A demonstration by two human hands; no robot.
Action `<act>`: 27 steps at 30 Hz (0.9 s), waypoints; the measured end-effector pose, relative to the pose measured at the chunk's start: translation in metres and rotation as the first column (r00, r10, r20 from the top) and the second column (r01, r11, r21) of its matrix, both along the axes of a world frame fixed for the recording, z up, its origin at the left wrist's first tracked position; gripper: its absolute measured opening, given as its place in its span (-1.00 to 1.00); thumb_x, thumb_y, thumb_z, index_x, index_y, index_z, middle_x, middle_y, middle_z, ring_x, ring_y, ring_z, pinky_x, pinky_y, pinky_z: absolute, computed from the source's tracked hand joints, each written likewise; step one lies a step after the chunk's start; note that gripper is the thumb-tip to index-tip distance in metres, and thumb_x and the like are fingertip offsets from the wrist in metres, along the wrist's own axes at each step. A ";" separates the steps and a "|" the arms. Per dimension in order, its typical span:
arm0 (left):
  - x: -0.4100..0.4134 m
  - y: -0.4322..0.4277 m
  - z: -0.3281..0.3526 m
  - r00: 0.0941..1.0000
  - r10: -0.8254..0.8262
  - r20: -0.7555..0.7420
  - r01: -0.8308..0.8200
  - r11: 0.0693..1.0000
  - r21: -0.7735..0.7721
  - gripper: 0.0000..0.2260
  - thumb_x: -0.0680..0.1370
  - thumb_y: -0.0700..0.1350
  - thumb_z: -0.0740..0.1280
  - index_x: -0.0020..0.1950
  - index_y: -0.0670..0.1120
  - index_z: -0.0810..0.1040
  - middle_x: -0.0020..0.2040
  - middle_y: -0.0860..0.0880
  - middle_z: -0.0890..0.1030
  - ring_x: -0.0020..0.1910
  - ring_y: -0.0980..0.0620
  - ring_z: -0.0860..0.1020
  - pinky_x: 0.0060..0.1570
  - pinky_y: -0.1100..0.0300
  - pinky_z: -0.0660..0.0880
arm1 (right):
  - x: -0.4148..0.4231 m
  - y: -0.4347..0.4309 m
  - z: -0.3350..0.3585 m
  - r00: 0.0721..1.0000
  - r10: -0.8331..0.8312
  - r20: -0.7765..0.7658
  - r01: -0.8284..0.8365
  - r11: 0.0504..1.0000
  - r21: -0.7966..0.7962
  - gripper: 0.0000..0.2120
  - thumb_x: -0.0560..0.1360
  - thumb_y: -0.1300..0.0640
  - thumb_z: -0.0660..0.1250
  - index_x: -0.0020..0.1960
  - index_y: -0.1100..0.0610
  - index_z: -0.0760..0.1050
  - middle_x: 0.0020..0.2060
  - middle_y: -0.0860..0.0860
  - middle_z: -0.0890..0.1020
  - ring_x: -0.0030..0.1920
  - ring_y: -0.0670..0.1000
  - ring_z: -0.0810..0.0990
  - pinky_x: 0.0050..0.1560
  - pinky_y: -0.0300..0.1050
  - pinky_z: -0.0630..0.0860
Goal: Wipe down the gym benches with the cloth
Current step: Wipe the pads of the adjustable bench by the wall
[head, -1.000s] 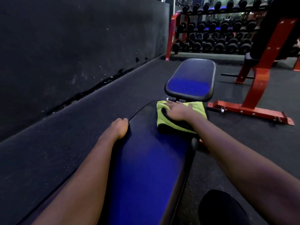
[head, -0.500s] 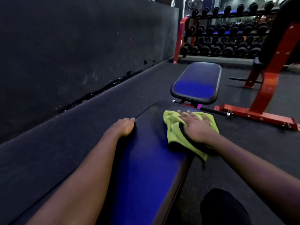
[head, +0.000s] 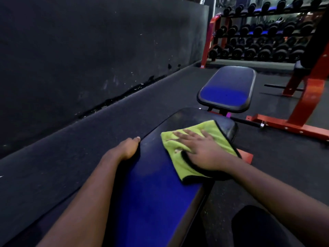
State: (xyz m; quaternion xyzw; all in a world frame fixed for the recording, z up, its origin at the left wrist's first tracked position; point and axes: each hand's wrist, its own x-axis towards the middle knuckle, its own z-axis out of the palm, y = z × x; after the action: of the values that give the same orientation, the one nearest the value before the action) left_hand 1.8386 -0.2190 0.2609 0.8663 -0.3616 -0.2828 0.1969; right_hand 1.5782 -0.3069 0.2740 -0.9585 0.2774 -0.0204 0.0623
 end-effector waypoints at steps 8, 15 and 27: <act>-0.003 -0.003 -0.005 0.997 0.027 0.072 -0.025 1.000 -0.017 -0.45 0.67 0.15 -0.04 0.54 -0.15 0.22 0.53 -0.21 0.24 0.49 -0.17 0.27 0.47 -0.10 0.17 | 0.014 -0.113 0.016 0.866 -0.499 -0.024 0.498 0.861 0.104 -0.48 0.66 -0.08 -0.03 0.60 -0.07 0.08 0.60 -0.11 0.06 0.59 0.07 0.03 0.45 0.44 -0.05; -0.007 -0.002 -0.001 0.997 0.053 0.063 -0.053 0.999 -0.003 -0.46 0.67 0.13 -0.01 0.54 -0.17 0.21 0.54 -0.20 0.24 0.48 -0.16 0.28 0.46 -0.05 0.17 | 0.093 -0.083 0.019 0.973 -0.214 -0.082 0.220 0.973 0.073 -0.47 0.66 -0.18 -0.06 0.60 -0.08 0.08 0.60 -0.15 0.02 0.59 0.08 0.01 0.44 0.47 -0.03; -0.017 0.004 0.008 0.994 0.066 0.087 -0.065 0.998 -0.017 -0.50 0.68 0.10 -0.02 0.53 -0.16 0.23 0.52 -0.21 0.26 0.45 -0.17 0.31 0.41 -0.06 0.20 | -0.035 -0.099 0.004 0.929 -0.368 0.033 0.363 0.927 0.092 -0.48 0.67 -0.17 -0.09 0.60 -0.10 0.04 0.58 -0.14 0.13 0.58 -0.06 0.06 0.53 0.23 -0.06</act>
State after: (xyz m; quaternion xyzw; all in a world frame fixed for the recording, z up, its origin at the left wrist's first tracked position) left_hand 1.8213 -0.2146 0.2691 0.8879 -0.3433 -0.2353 0.1962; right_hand 1.5436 -0.4060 0.2784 -0.8858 0.4500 -0.0436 0.1047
